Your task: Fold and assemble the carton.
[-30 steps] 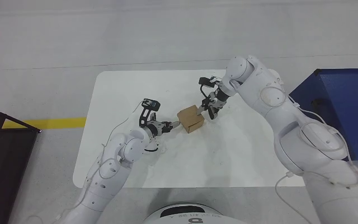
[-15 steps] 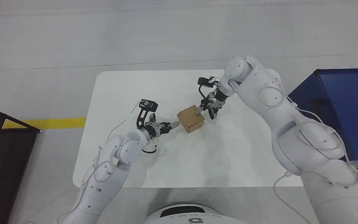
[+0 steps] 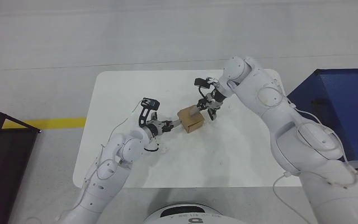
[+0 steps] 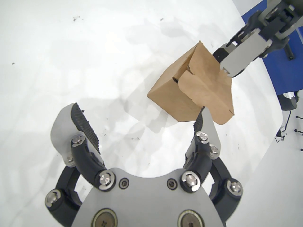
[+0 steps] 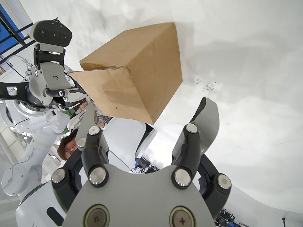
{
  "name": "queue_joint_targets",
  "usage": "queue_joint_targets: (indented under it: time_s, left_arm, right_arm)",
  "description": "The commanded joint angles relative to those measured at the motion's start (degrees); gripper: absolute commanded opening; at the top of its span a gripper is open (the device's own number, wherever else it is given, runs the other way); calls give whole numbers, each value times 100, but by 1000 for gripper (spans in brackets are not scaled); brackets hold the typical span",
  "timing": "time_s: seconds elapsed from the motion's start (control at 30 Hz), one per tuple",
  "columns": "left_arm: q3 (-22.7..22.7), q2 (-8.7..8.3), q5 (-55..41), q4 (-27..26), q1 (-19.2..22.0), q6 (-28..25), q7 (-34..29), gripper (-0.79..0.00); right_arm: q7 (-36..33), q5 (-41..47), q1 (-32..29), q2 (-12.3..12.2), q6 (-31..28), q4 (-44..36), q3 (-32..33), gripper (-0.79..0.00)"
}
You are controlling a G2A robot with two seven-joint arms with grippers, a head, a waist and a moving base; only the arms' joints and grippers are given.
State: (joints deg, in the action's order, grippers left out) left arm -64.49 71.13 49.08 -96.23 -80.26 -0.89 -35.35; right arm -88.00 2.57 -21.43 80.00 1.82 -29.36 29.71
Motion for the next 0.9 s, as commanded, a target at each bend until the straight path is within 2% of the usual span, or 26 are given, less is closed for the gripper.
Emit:
queue_joint_targets:
  time_s: [0.0, 0.87]
  left_arm:
    - [-3, -1, -4, 12, 9, 5, -6, 0]
    - [258, 40, 185, 12, 175, 268, -33, 0]
  right_arm:
    - [0, -1, 3, 7, -4, 12, -3, -123]
    - [0, 251, -9, 65, -268, -37, -238, -154]
